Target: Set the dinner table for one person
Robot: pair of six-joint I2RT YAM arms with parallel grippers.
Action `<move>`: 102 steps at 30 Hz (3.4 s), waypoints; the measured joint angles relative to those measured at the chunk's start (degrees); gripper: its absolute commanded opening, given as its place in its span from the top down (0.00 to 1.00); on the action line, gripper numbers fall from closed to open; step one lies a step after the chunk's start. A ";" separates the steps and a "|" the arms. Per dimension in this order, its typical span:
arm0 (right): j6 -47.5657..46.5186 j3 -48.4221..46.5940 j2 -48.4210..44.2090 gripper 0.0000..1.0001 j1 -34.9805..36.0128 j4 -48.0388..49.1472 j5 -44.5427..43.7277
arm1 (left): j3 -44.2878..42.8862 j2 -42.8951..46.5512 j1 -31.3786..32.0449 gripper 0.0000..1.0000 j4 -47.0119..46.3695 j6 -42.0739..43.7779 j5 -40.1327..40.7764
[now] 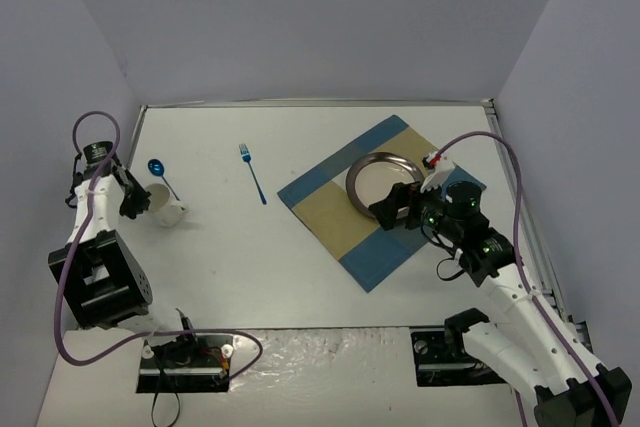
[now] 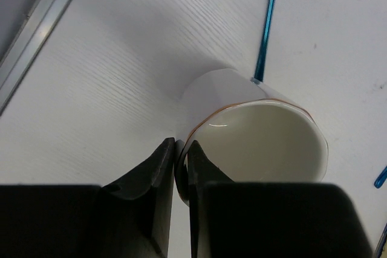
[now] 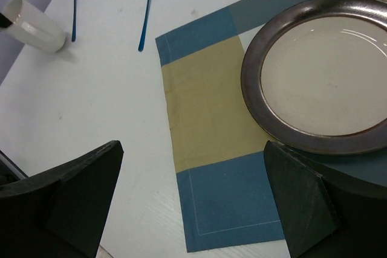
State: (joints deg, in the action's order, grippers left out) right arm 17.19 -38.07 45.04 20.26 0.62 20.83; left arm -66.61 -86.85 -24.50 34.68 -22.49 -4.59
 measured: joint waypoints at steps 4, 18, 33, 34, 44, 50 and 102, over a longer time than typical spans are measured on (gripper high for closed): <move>-2.82 -1.55 4.54 0.03 3.29 -0.47 -0.84 | -0.48 2.92 7.86 1.00 3.02 -1.41 2.08; -13.07 -18.06 25.58 0.08 22.77 2.21 -8.58 | -11.28 4.66 38.40 1.00 8.45 -9.89 7.84; -20.82 -30.90 44.55 0.22 33.04 4.47 -17.26 | -16.98 0.18 49.35 1.00 11.69 -14.30 11.77; -21.16 -31.15 45.12 0.23 33.28 4.68 -17.58 | -16.98 0.18 49.39 1.00 11.92 -14.38 11.83; -23.23 -33.00 49.04 0.42 33.47 6.05 -19.01 | -16.98 0.18 49.83 1.00 13.03 -15.15 12.36; -23.64 -33.52 50.04 0.51 33.47 8.19 -19.23 | -16.98 0.18 50.43 1.00 13.12 -15.36 12.15; -28.87 -21.53 38.50 1.00 12.55 12.48 -9.68 | -6.65 19.99 35.52 0.03 7.04 -7.76 8.02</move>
State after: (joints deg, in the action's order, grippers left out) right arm -11.69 -59.60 83.54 32.81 13.11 11.15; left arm -73.26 -66.87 11.02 41.73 -30.25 3.43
